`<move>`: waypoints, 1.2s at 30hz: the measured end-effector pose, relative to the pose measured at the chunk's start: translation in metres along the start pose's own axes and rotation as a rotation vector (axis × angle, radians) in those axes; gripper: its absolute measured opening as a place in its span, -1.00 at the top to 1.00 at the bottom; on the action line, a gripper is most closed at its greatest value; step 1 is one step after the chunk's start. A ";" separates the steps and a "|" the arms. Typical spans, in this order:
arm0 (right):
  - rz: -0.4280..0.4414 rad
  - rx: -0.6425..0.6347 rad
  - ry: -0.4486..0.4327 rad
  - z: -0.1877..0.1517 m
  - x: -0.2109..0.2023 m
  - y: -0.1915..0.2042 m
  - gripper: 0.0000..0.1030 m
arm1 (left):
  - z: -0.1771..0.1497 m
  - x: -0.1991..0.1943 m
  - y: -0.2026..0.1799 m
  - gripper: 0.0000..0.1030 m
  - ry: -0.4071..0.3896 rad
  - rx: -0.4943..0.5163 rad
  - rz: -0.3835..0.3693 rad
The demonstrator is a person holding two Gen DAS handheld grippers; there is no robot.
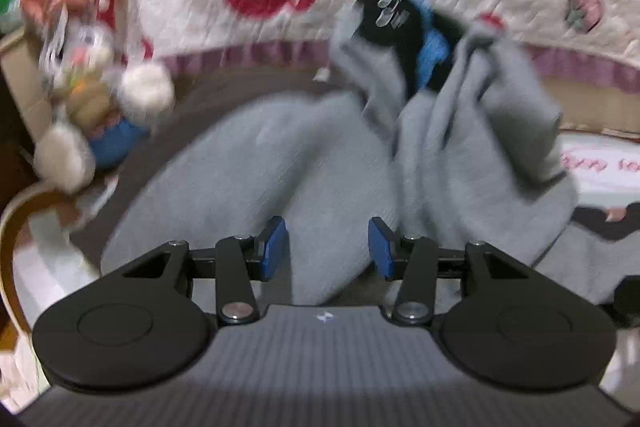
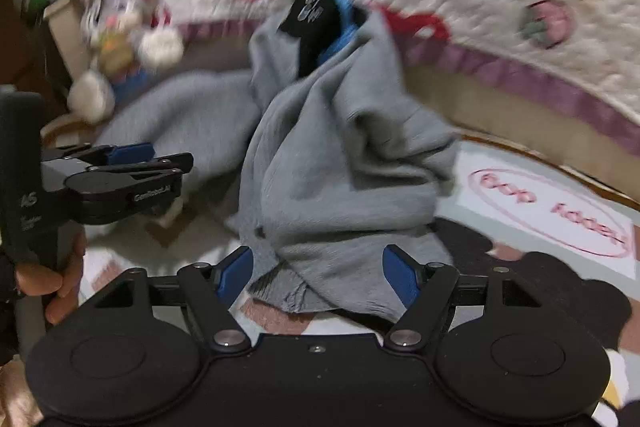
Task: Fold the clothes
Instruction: 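Reach into the grey sweater and grasp its ribbed hem with both grippers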
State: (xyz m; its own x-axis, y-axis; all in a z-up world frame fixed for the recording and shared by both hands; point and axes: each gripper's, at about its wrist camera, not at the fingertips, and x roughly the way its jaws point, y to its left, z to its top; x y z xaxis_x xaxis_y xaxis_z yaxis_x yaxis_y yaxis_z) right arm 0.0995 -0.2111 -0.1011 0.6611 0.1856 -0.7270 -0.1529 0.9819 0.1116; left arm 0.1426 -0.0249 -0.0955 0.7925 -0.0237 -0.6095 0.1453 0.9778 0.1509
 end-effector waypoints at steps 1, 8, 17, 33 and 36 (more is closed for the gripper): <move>0.010 -0.026 0.016 0.002 0.012 0.005 -0.48 | -0.001 0.003 0.006 0.11 0.026 -0.021 -0.031; -0.044 -0.122 0.037 0.019 0.089 0.024 -0.56 | -0.004 0.012 0.028 0.11 0.098 -0.124 -0.145; -0.115 0.109 -0.174 0.012 0.092 0.004 0.71 | -0.003 0.019 0.034 0.02 0.150 -0.177 -0.220; -0.560 0.144 -0.484 0.000 -0.096 -0.071 0.77 | -0.005 0.027 -0.016 -0.39 0.256 -0.155 -0.545; -0.609 0.139 -0.478 -0.006 -0.114 -0.082 0.77 | -0.011 0.042 -0.034 -0.50 0.292 -0.116 -0.451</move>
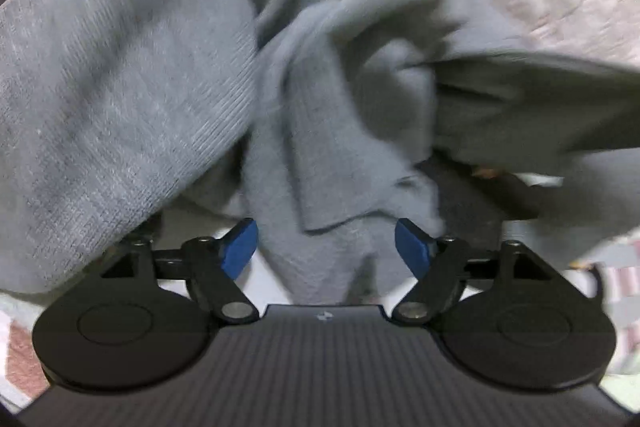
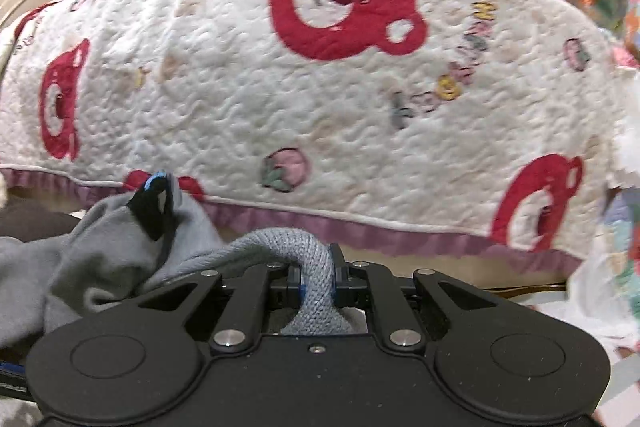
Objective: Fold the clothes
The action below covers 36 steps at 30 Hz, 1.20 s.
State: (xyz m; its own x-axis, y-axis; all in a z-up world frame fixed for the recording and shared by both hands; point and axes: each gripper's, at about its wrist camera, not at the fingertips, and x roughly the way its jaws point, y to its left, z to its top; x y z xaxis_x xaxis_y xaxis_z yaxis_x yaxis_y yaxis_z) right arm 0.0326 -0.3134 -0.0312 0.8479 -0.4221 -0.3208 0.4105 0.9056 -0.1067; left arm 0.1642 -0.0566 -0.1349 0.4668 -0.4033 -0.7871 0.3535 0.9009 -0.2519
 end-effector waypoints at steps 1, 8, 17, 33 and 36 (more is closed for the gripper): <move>-0.017 -0.006 0.002 0.000 -0.002 -0.007 0.77 | -0.001 0.007 -0.002 -0.52 0.010 0.009 0.030; -0.141 0.010 -0.018 -0.002 -0.007 -0.058 0.78 | 0.001 0.022 0.009 -0.25 0.037 -0.118 -0.016; -0.130 0.177 0.178 -0.092 0.008 -0.086 0.72 | -0.006 -0.004 -0.034 0.68 -0.095 0.157 0.062; -0.226 0.223 0.491 -0.150 0.028 -0.091 -0.32 | 0.008 0.019 -0.012 -0.55 -0.195 -0.040 0.043; -0.252 0.147 0.508 -0.152 0.029 -0.086 -0.34 | 0.006 0.024 -0.014 -0.48 -0.158 0.026 0.088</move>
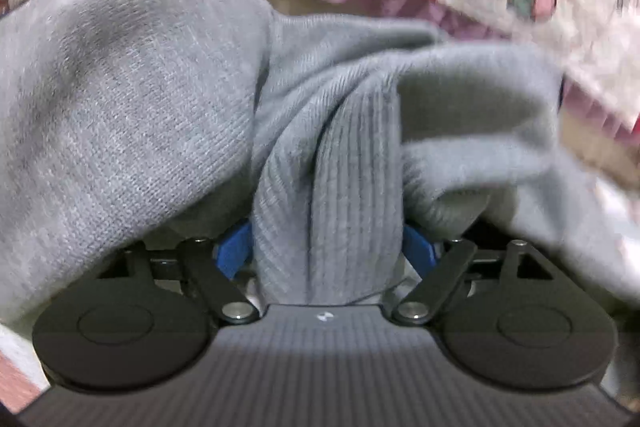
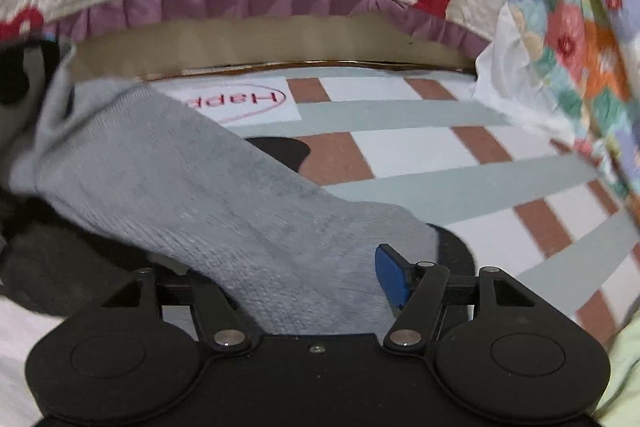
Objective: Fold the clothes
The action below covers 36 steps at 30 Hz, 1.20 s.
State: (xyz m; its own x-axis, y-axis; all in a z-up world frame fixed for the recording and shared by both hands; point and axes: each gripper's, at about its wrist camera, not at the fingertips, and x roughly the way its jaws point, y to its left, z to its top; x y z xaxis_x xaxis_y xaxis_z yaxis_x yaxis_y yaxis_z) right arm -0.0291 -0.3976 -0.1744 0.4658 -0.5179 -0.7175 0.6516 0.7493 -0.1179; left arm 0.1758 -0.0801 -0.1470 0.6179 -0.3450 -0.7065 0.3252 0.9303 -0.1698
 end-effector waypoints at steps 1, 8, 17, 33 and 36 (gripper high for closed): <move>-0.005 -0.007 0.008 0.000 0.001 0.001 -0.34 | 0.000 0.003 0.001 -0.46 0.021 0.011 0.012; 0.082 0.000 0.001 0.002 -0.006 0.012 -0.25 | 0.002 0.002 0.009 -0.33 0.124 -0.006 -0.011; 0.149 -0.110 -0.159 0.056 -0.024 0.014 0.53 | 0.017 0.008 -0.012 -0.38 0.234 0.185 0.048; 0.232 -0.065 -0.255 0.156 -0.018 -0.076 0.95 | 0.045 -0.060 -0.071 -0.40 0.161 0.523 0.103; 0.234 -0.102 -0.259 0.149 -0.017 -0.088 0.98 | 0.039 -0.046 -0.084 -0.47 0.097 0.532 0.061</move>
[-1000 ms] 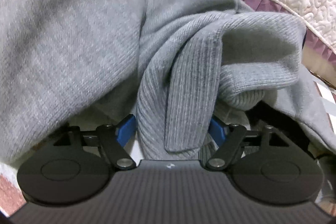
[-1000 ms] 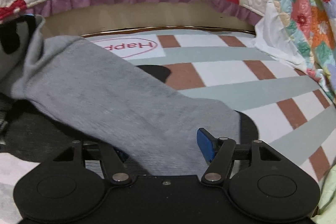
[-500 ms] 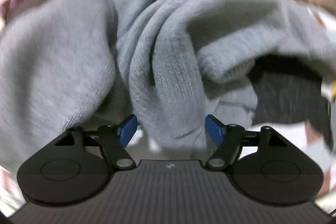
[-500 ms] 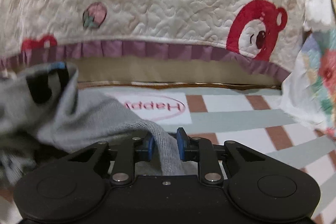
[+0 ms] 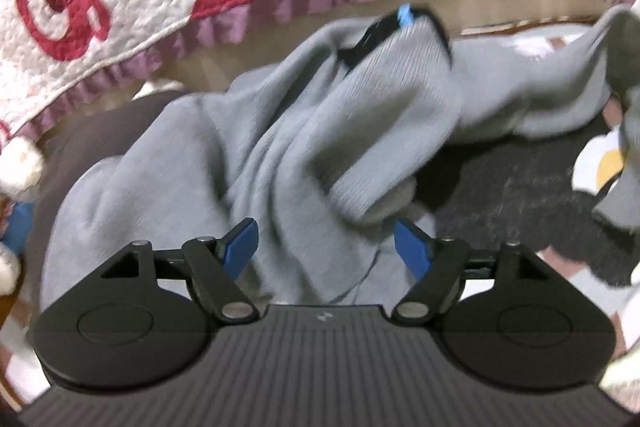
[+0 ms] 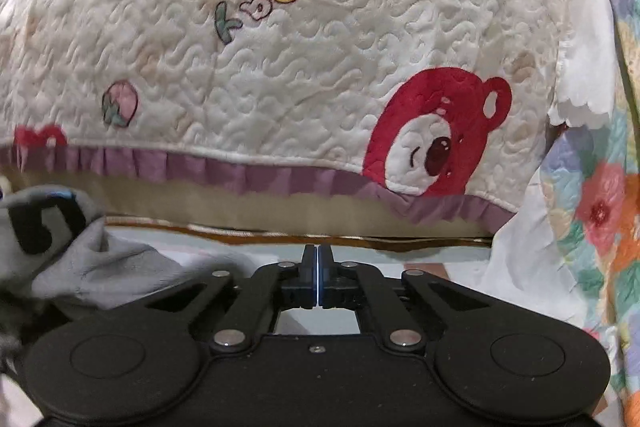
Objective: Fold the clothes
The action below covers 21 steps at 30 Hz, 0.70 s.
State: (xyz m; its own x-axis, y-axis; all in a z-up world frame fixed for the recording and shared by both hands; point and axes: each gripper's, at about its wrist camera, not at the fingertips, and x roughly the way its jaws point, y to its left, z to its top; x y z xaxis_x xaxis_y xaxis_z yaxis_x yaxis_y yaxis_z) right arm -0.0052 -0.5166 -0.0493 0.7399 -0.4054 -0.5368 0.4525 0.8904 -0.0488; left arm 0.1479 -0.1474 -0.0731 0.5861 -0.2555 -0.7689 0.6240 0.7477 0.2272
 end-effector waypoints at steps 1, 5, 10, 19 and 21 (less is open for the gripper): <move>0.057 0.067 0.029 -0.005 0.000 -0.010 0.98 | 0.000 0.005 -0.005 -0.48 -0.024 0.024 0.003; 0.168 0.131 0.084 -0.038 -0.001 -0.026 0.81 | 0.000 0.033 -0.028 -0.61 -0.052 0.174 0.043; 0.263 0.123 0.180 -0.086 0.001 -0.021 -0.12 | -0.008 0.057 -0.056 -0.61 -0.077 0.424 0.155; 0.334 0.056 0.058 -0.111 -0.018 0.038 -0.42 | 0.018 0.054 -0.031 0.50 -0.093 0.288 0.128; 0.191 0.004 0.081 -0.113 -0.001 0.049 -0.42 | 0.022 0.052 -0.025 0.35 -0.130 0.254 0.135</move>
State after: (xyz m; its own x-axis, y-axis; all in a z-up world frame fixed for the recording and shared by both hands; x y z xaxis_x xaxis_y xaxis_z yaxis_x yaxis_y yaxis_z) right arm -0.0395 -0.4490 -0.1465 0.7698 -0.2113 -0.6023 0.3098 0.9487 0.0632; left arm 0.1742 -0.1930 -0.1060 0.7233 -0.2534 -0.6424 0.6357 0.6076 0.4761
